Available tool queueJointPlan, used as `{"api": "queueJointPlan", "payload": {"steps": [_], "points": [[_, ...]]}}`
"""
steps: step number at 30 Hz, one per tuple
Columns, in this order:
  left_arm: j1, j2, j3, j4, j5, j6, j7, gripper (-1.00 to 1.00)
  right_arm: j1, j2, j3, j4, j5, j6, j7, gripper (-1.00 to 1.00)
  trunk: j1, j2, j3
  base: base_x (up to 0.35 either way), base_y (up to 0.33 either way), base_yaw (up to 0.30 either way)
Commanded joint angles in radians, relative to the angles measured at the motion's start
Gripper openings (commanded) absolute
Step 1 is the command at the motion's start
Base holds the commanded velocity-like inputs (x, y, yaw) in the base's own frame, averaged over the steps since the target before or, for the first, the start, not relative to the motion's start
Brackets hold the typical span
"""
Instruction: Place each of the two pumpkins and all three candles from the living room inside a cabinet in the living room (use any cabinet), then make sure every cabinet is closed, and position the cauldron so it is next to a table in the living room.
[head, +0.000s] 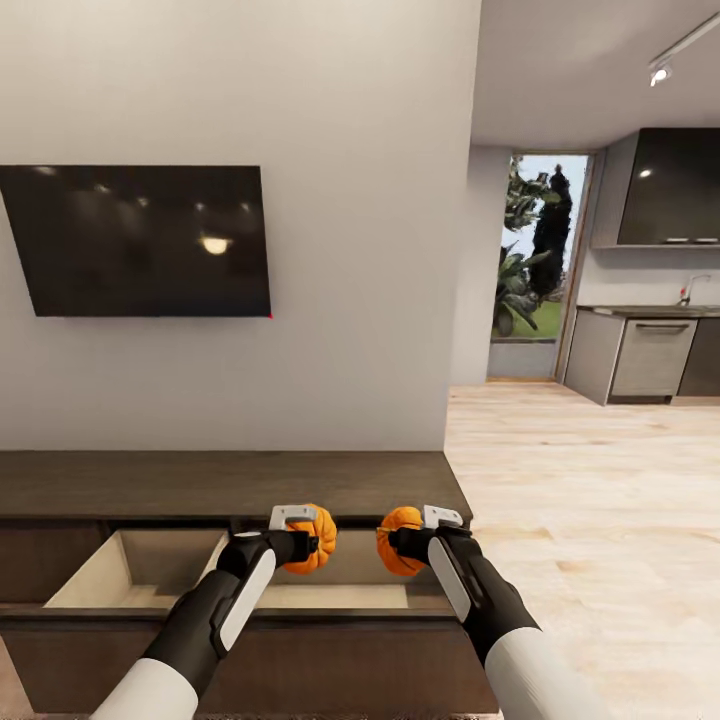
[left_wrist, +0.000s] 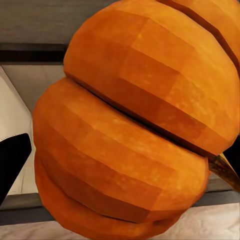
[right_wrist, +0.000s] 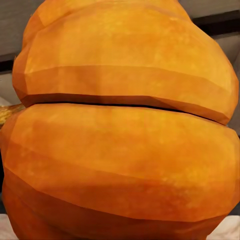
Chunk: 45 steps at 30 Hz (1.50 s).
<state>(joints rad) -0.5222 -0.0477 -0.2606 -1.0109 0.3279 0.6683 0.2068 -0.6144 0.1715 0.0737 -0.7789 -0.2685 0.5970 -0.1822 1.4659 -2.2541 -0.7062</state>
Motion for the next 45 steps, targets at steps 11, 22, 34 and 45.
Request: {"api": "queueJointPlan", "payload": {"steps": [11,22,34,45], "points": [[-0.004,0.0,-0.002,0.004,0.011,0.039,0.008,-1.0,-0.002,0.0,0.005,0.001,-0.011,0.009,-0.005,-1.0,0.042,-0.078,-0.036,0.0,0.0,0.0],[-0.004,0.0,-0.002,0.002,0.011,0.04,0.002,-1.0,-0.014,0.0,0.006,0.003,-0.017,0.064,0.0,-1.0,0.084,-0.155,-0.07,0.0,0.0,0.0],[-0.004,0.001,-0.002,-0.004,0.011,0.04,0.007,-1.0,-0.015,0.0,0.006,0.003,-0.017,0.066,0.0,-1.0,0.103,-0.19,-0.086,0.0,0.0,0.0],[-0.005,0.0,-0.002,0.002,0.01,0.056,0.008,-1.0,-0.015,0.0,0.006,0.003,-0.017,0.068,-0.001,-1.0,0.103,-0.19,-0.086,0.069,0.0,0.0]]}}
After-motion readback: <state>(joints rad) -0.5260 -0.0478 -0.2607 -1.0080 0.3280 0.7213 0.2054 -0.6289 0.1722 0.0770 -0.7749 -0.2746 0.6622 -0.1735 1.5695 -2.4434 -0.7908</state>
